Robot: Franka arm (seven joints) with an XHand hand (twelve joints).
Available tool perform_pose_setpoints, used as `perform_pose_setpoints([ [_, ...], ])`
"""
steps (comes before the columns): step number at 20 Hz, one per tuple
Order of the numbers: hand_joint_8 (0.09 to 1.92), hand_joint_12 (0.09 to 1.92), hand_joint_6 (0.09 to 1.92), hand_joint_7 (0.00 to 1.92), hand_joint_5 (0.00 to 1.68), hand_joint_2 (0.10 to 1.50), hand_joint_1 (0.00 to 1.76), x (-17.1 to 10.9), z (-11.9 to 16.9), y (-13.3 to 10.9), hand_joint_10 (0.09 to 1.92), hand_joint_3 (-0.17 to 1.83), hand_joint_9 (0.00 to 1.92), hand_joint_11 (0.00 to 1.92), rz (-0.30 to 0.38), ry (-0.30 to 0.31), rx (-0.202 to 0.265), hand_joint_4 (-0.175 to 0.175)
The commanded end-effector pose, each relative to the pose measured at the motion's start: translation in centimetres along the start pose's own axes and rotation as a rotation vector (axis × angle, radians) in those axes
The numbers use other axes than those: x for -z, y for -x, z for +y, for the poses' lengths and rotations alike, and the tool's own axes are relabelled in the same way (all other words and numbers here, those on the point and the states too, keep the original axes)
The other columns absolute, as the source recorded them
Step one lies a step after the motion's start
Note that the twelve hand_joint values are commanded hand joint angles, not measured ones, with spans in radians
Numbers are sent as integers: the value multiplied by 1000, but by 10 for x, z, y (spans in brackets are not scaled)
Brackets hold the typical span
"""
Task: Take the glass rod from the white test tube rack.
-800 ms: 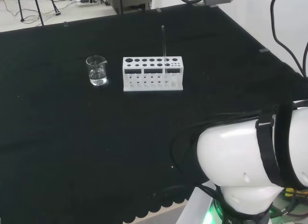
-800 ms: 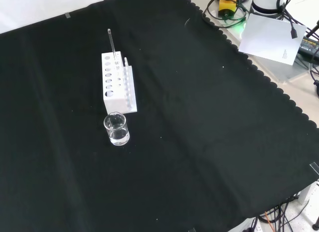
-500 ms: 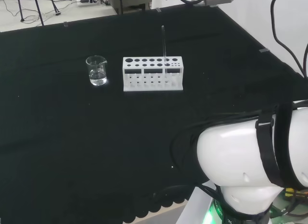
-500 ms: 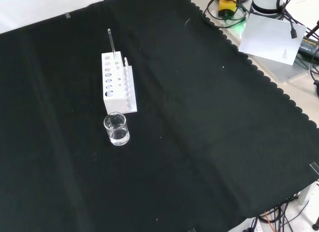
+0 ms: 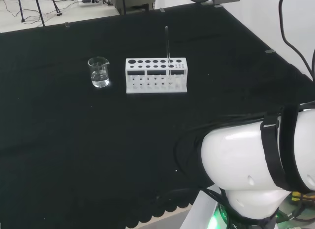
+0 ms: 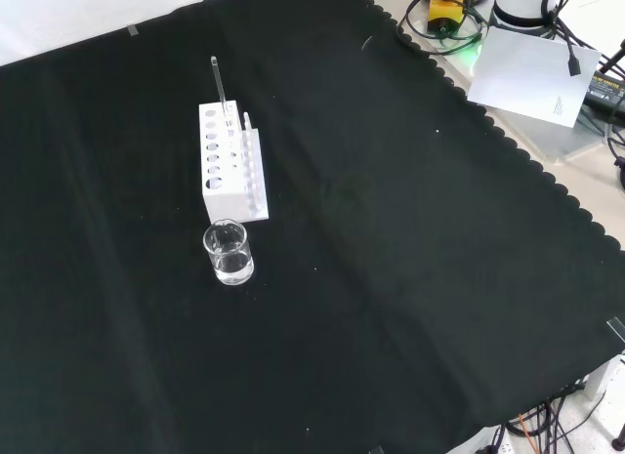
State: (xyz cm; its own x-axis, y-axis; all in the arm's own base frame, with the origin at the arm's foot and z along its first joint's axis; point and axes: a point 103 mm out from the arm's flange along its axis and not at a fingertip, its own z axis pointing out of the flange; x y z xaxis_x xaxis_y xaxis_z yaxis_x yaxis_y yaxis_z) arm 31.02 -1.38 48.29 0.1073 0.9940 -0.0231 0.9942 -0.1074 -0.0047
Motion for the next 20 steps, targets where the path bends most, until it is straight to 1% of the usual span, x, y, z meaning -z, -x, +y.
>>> perform_pose_setpoints([
  [1,863,1396,110,220,189,750,739,2,8,8,841,685,384,212,6,0,-3,-130],
  [3,865,1396,106,227,193,754,734,4,17,14,841,683,388,212,25,6,2,-129],
  [5,869,1396,105,242,199,758,731,6,27,16,842,682,394,212,14,10,8,-129],
  [7,873,1396,104,257,206,762,727,6,38,16,845,680,403,212,17,20,16,-129],
  [10,875,1397,101,272,214,769,722,3,57,17,845,676,415,213,15,9,33,-128],
  [15,870,1397,87,289,225,785,712,-9,88,22,839,659,432,214,16,-6,39,-127],
  [20,866,1396,87,304,234,798,706,-25,123,27,832,639,442,215,35,-7,63,-126],
])
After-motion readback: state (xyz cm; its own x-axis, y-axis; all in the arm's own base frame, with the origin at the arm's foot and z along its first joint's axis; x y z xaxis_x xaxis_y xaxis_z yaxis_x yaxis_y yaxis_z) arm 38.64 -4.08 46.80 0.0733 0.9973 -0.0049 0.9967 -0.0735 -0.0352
